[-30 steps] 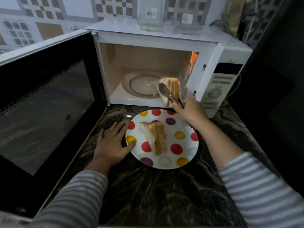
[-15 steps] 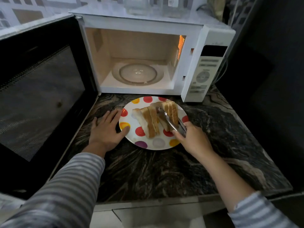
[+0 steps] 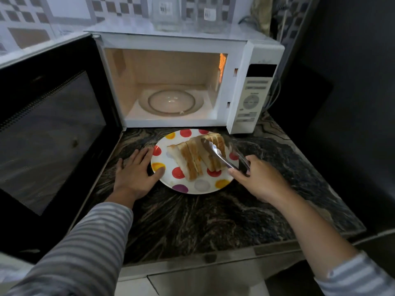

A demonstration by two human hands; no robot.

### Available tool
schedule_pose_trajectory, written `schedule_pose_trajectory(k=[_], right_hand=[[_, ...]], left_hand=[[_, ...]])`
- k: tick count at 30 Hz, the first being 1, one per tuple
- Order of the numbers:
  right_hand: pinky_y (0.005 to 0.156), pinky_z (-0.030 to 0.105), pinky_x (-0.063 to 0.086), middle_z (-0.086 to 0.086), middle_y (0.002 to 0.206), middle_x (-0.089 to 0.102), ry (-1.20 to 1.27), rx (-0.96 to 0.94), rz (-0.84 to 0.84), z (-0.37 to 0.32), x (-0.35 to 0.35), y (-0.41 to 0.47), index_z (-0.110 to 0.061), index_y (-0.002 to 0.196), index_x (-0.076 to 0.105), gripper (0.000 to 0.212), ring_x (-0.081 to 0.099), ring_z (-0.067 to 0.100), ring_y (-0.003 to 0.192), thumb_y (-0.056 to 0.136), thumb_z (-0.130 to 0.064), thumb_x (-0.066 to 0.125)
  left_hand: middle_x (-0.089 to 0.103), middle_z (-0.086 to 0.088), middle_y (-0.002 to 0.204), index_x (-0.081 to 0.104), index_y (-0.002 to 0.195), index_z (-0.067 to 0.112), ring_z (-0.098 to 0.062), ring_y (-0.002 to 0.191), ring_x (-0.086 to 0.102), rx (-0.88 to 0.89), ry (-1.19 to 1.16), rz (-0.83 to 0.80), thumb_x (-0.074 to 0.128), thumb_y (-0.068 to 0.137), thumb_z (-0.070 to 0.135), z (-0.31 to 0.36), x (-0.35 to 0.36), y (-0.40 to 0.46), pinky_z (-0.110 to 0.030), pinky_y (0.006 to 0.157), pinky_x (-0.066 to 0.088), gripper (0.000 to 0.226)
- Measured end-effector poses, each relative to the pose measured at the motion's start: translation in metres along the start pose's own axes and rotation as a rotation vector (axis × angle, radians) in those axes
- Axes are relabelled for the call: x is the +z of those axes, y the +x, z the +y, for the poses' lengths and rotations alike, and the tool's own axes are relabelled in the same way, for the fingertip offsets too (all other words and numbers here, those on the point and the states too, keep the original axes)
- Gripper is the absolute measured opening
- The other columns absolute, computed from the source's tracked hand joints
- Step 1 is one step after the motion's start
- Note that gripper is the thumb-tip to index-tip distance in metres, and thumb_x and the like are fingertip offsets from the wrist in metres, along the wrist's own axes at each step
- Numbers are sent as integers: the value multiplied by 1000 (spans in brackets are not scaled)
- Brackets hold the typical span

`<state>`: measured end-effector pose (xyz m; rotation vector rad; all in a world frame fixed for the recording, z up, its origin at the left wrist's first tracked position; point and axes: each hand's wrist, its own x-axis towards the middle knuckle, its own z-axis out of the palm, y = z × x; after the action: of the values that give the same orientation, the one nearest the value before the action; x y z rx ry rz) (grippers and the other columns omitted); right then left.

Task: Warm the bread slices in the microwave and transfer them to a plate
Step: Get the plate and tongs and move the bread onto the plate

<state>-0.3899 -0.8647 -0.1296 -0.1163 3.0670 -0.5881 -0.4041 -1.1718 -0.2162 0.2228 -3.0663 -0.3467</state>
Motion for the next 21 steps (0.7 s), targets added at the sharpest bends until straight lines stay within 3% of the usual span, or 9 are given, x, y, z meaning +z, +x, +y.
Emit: schedule_pose_trajectory(k=[3, 6, 10, 14, 18, 21], right_hand=[[61, 31, 42, -1, 94, 58, -8, -31, 48, -7, -27, -14, -18, 113, 53, 49, 59, 21, 86, 88, -59, 52], [69, 33, 50, -3, 93, 61, -13, -101, 83, -24, -50, -24, -22, 110, 54, 41, 60, 19, 85, 88, -56, 55], [71, 35, 52, -5, 95, 62, -158, -165, 41, -48, -56, -24, -25, 110, 55, 42, 60, 19, 87, 84, -58, 57], [65, 33, 49, -4, 89, 59, -285, -262, -47, -82, -51, -21, -22, 101, 56, 37, 58, 20, 82, 84, -55, 58], [66, 32, 39, -3, 80, 51, -459, -378, -151, -128, -48, -28, -20, 90, 57, 19, 54, 22, 83, 89, -39, 58], [75, 35, 33, -3, 74, 44, -571, -440, -163, -156, -41, -32, -19, 88, 52, 10, 49, 23, 82, 90, -28, 56]], left_hand=[[4, 16, 160, 2, 152, 38, -11, 148, 3, -2, -1, 0, 12, 73, 80, 1, -2, -2, -49, 118, 2, 91], [6, 14, 161, 4, 153, 35, -12, 148, 5, 9, -84, 16, 15, 68, 89, 3, -4, -9, -47, 118, 2, 101], [2, 9, 161, 3, 154, 27, -11, 148, 0, 49, -313, 112, 38, 68, 89, 13, -22, -23, -51, 119, 1, 112], [5, 8, 161, -1, 153, 26, -12, 148, 1, 219, -254, 258, 18, 56, 98, 17, -50, -40, -50, 118, 3, 123], [4, 10, 161, 4, 154, 30, -10, 147, 2, 251, -139, 248, 20, 59, 96, 4, -60, -61, -50, 118, 2, 116], [15, 10, 159, 26, 149, 38, -12, 147, 7, 305, -147, 270, 25, 64, 91, -4, -58, -71, -52, 116, 7, 100]])
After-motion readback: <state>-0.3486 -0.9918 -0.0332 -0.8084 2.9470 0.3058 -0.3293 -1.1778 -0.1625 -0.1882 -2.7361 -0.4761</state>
